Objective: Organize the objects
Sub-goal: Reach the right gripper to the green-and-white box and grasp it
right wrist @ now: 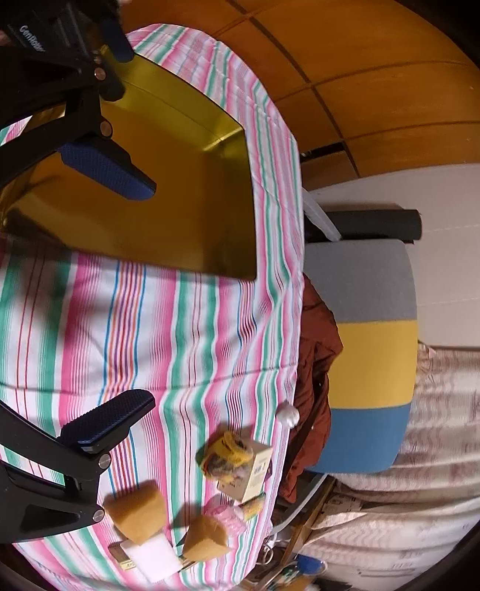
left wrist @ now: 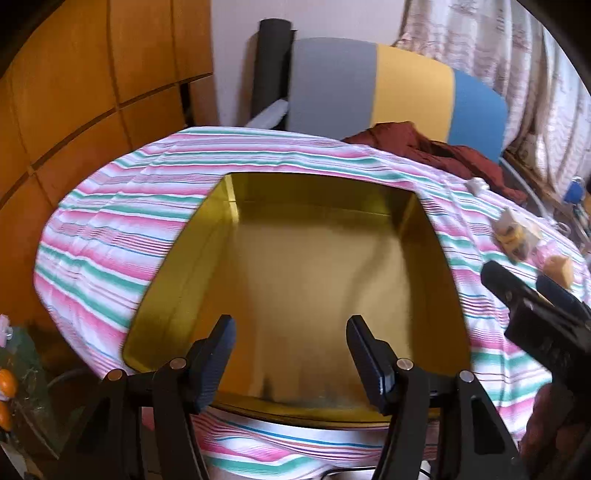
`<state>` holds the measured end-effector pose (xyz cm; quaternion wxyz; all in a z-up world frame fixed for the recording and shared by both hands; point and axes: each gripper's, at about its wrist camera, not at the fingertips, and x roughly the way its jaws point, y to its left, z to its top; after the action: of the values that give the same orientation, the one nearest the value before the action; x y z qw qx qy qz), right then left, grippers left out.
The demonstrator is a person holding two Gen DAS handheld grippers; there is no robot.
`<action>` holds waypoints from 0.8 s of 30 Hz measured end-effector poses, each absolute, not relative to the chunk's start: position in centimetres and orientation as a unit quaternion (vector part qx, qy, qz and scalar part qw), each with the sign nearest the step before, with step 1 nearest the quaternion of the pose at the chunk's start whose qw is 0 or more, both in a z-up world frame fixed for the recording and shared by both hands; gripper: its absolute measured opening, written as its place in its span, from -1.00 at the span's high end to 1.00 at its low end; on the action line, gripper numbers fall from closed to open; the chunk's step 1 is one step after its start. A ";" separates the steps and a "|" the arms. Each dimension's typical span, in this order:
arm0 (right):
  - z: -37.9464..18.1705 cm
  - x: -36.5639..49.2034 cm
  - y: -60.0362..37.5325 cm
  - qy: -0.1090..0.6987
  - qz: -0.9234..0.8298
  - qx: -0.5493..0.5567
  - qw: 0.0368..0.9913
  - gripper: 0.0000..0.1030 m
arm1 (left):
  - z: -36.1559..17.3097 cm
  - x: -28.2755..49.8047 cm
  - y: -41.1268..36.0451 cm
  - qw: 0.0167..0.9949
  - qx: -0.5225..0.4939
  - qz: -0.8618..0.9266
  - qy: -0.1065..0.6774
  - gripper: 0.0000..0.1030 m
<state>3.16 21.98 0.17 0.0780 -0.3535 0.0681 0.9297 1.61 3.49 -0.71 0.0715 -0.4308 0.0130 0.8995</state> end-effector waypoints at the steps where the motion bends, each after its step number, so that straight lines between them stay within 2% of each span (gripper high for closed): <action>1: 0.3 3.3 22.4 0.070 0.930 -0.352 0.081 -1.00 | -0.8 1.8 3.8 0.085 -0.430 0.899 0.011 -0.23; 7: 0.4 4.7 26.4 0.066 0.930 -0.345 0.109 -1.00 | -0.8 3.4 6.9 0.153 -0.422 0.893 0.025 -0.23; 12: -0.2 6.6 31.0 0.066 0.922 -0.347 0.160 -1.00 | -0.5 4.7 9.9 0.246 -0.417 0.875 0.017 -0.23; 17: -0.8 9.4 37.1 0.101 0.912 -0.338 0.208 -1.00 | -0.2 5.5 13.2 0.274 -0.418 0.865 0.042 -0.23; 24: -1.2 13.8 45.3 0.140 0.893 -0.307 0.297 -0.99 | -0.7 5.7 16.6 0.326 -0.436 0.838 0.029 -0.23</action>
<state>13.80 45.32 -1.22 0.2971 -0.3074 0.1402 0.8931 5.68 16.64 -0.70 0.3259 -0.4363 0.0291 0.8382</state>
